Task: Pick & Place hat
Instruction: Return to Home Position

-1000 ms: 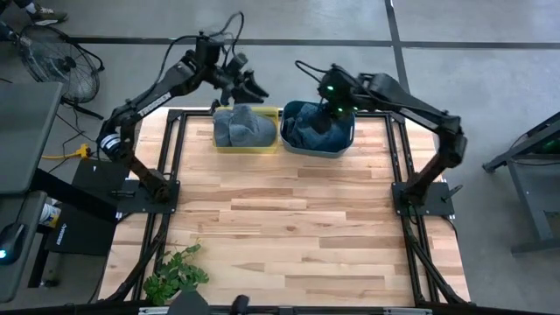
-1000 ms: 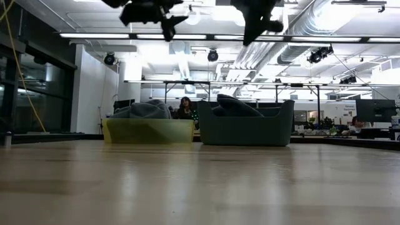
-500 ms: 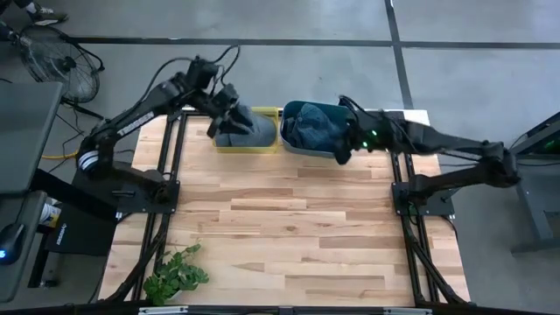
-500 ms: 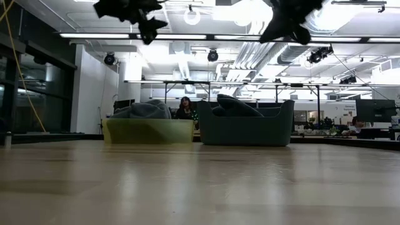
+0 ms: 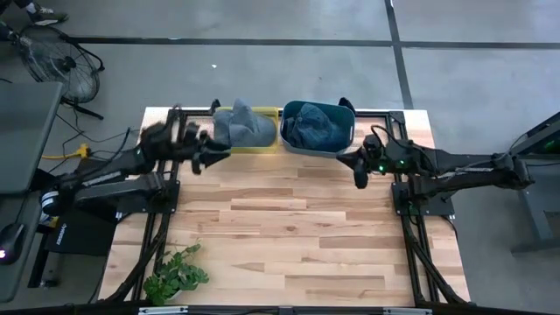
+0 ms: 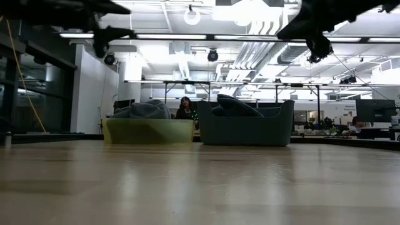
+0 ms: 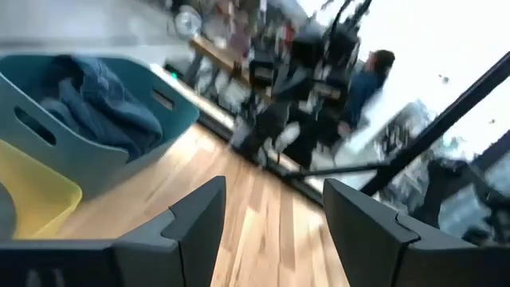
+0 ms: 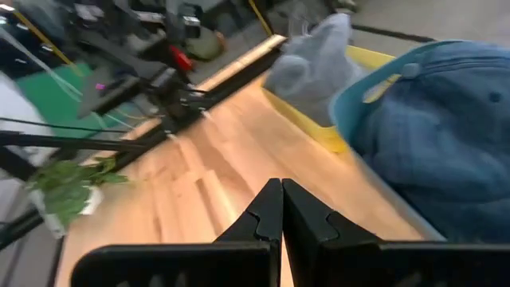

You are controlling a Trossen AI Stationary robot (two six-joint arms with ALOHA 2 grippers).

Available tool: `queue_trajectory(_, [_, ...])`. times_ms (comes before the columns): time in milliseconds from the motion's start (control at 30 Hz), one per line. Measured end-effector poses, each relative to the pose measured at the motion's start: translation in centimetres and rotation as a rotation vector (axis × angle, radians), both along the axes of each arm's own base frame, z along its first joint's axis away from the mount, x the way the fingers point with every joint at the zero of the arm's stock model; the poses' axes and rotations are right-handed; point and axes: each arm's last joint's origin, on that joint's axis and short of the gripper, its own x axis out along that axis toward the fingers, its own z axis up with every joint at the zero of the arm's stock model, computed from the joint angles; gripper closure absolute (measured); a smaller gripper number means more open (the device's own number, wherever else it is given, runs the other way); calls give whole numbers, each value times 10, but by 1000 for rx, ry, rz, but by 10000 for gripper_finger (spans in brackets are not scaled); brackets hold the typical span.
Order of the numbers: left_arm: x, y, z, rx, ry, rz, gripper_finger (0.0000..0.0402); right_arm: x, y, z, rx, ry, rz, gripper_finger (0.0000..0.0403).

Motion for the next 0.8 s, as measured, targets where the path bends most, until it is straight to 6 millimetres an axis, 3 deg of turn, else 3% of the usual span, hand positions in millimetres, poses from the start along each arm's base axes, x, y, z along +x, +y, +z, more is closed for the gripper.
queue_trajectory(200, [-21,-31,-37,-68,-51,114,193,-13,15,-22,-3,-104,20,403])
queue_trajectory(333, [-23,-43,-58,-82,-34,155,193,-18,22,-32,-14,-155,20,403])
queue_trajectory(600, [-20,-53,-92,-57,56,218,193,-20,29,-54,-18,-174,35,403])
queue_trajectory(800, [-21,-54,-97,-47,64,228,193,-25,33,-69,3,-230,59,403])
